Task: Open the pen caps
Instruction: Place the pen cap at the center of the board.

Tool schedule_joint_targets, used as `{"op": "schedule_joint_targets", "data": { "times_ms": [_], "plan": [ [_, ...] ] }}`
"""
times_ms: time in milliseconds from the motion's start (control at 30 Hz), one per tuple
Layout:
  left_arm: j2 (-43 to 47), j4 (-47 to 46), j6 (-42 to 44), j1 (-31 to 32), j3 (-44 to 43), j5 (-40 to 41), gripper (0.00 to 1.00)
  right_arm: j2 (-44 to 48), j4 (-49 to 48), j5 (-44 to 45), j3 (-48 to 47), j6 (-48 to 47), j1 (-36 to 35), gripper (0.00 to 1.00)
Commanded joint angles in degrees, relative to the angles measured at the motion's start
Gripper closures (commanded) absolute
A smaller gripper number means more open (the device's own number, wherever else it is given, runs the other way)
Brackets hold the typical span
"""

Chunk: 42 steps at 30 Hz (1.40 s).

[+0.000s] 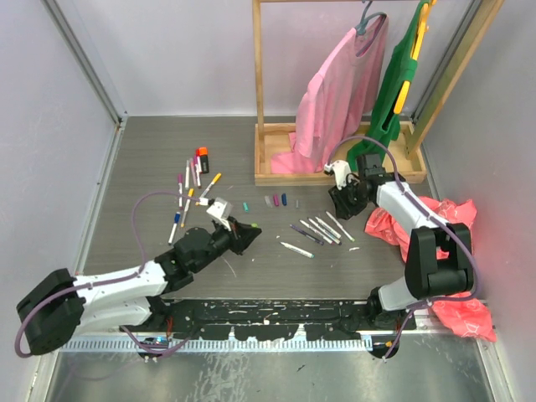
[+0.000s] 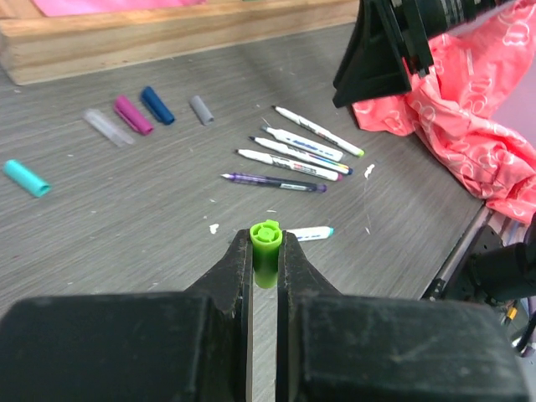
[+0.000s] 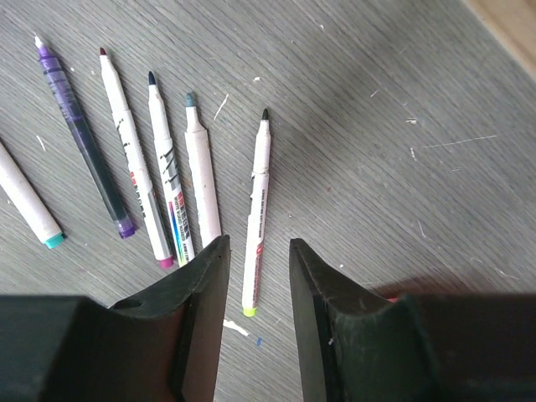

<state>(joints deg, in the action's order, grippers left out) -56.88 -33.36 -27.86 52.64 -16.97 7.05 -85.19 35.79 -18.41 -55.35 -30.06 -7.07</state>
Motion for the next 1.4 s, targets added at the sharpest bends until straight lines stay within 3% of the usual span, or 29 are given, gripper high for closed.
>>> {"op": "schedule_joint_targets", "data": {
  "times_ms": [0, 333, 633, 767, 1067, 1367],
  "plan": [
    [-6.1, -5.5, 0.3, 4.8, -5.1, 5.7, 1.00, 4.2, -0.6, -1.3, 0.1, -0.8, -0.2, 0.59],
    [-24.1, -10.5, -0.3, 13.2, -14.4, 13.1, 1.00, 7.6, -0.9, -0.1, 0.7, -1.5, -0.1, 0.58],
    [-37.7, -8.9, -2.0, 15.4, -26.7, 18.3, 1.00, 9.4, -3.2, 2.9, 1.4, 1.1, 0.4, 0.56],
    [-42.4, -2.6, -4.2, 15.4, -34.3, 22.0, 1.00, 10.1, -4.2, 3.7, 1.7, 2.5, 1.4, 0.55],
    [-54.4, 22.3, -13.1, 14.2, -56.9, 30.9, 1.00, 12.0, -5.7, 5.7, 2.2, 4.1, 4.0, 0.53],
    [-62.9, 30.8, -20.2, 6.6, -68.0, 21.4, 1.00, 13.2, -6.7, 5.8, 2.7, 4.8, 5.8, 0.52]
  ]
}}
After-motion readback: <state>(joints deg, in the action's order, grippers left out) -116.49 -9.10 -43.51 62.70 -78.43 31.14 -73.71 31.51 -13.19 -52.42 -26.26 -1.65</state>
